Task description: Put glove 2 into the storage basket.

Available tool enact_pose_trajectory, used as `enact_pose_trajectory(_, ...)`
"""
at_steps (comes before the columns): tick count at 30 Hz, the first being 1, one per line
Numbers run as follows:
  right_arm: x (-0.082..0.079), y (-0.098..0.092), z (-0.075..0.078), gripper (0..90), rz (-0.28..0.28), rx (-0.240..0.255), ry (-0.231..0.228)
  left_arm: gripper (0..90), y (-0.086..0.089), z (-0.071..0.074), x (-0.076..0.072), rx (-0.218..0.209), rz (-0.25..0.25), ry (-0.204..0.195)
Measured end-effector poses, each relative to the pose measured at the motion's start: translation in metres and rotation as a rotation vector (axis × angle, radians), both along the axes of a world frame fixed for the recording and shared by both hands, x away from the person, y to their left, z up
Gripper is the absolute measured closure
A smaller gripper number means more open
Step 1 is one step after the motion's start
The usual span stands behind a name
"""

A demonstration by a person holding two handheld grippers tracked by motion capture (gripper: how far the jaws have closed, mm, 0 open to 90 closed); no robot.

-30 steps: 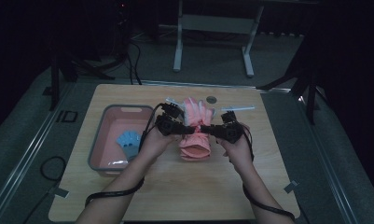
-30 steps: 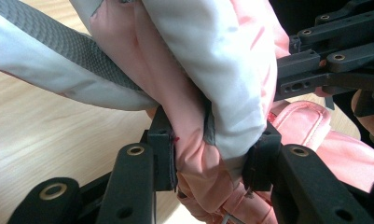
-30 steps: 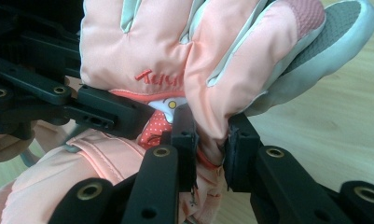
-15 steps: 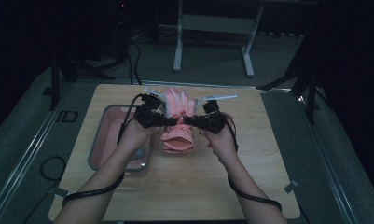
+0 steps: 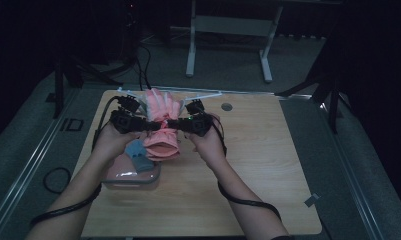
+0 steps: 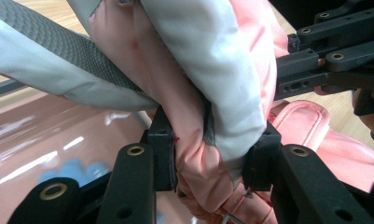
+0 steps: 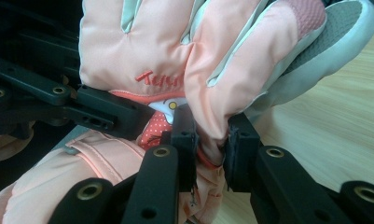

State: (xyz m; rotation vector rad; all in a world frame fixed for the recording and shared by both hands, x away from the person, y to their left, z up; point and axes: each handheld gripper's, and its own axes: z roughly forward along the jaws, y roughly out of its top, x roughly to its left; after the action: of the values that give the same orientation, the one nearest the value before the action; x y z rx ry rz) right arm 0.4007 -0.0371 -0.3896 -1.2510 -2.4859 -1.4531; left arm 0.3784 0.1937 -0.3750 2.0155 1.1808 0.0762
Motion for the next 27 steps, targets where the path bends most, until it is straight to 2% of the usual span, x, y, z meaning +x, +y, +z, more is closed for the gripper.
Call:
enact_pose_trajectory(8,0.004,0.045,-0.007,76.7,0.037,-0.001,0.010,63.1,0.041,-0.006,-0.005,0.013,0.047,0.018)
enact_pose_trajectory(12,0.005,0.062,-0.014,76.7,0.053,0.003,0.015,63.1,0.055,-0.012,-0.006,0.021,0.063,0.027)
enact_pose_trajectory(17,0.007,0.077,-0.027,76.7,0.058,-0.007,0.022,63.0,0.067,-0.023,-0.005,0.023,0.073,0.043)
enact_pose_trajectory(22,0.008,0.083,-0.035,76.7,0.061,-0.023,0.022,63.0,0.071,-0.035,-0.003,0.018,0.079,0.049)
enact_pose_trajectory(23,0.008,0.084,-0.038,76.6,0.062,-0.024,0.023,63.0,0.072,-0.041,-0.002,0.024,0.078,0.059)
enact_pose_trajectory(24,0.009,0.086,-0.045,76.6,0.063,-0.033,0.029,63.0,0.073,-0.044,-0.002,0.027,0.078,0.059)
enact_pose_trajectory(27,0.009,0.090,-0.052,76.6,0.062,-0.050,0.030,63.0,0.075,-0.053,-0.001,0.018,0.079,0.068)
